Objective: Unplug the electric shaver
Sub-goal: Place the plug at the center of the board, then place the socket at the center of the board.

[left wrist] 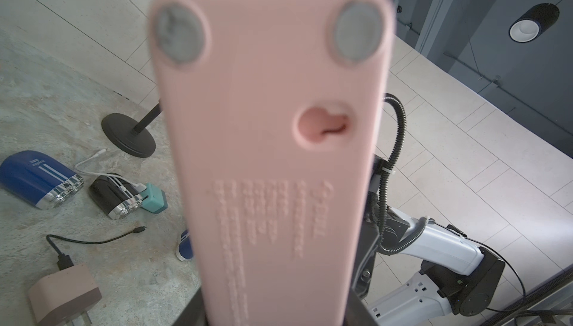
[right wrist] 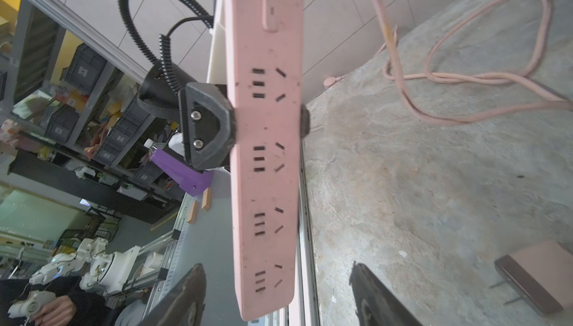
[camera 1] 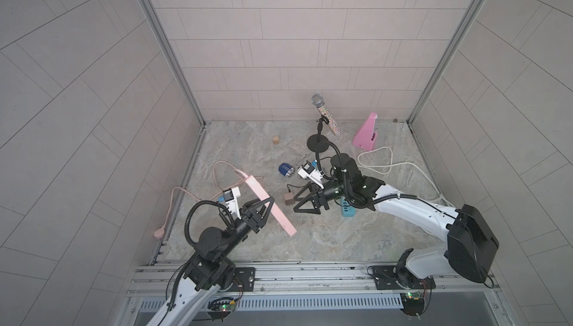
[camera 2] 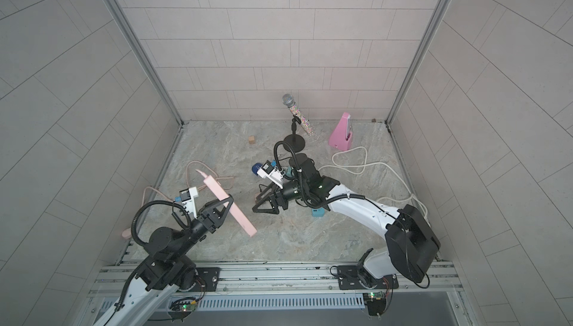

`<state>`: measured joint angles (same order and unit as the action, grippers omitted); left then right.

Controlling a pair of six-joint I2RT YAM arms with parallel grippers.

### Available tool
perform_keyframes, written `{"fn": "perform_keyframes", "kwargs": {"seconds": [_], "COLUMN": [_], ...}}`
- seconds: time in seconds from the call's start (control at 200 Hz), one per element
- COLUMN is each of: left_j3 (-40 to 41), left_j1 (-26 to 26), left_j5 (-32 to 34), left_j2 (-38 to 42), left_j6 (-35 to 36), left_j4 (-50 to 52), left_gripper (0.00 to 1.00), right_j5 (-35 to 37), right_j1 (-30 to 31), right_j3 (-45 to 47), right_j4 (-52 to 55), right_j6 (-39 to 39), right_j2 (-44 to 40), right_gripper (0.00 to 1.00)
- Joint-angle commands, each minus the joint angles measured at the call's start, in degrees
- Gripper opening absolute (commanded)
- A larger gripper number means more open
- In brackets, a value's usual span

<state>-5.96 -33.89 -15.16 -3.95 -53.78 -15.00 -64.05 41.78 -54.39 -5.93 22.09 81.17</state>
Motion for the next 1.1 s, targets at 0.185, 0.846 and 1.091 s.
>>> {"fn": "perform_keyframes", "kwargs": {"seconds": [0.185,0.846,1.091], "left_j3": [1.5,1.2,1.1], "left_j1": [0.0,0.0,0.0], "left_j5": [0.0,-0.7,0.8], "left_j2": [-1.8,-2.3,1.0], "left_j6": [-4.0,-4.6,-4.6], "left_j4": [-13.6,-14.6,-8.1], "left_gripper": [0.00,0.00,0.34], "right_j5": [-2.7,-7.8,-4.1], "right_j1": [4.3,6.6,4.0], "right_j3": [-2.2,-1.1,-2.3], "right_j4": [-4.1,-28.2,-26.8], "right_j6": [-0.3,16.6,17.8], "right_j2": [4.7,10.9,10.4], "right_gripper": [0.83,0.43,0.29]}}
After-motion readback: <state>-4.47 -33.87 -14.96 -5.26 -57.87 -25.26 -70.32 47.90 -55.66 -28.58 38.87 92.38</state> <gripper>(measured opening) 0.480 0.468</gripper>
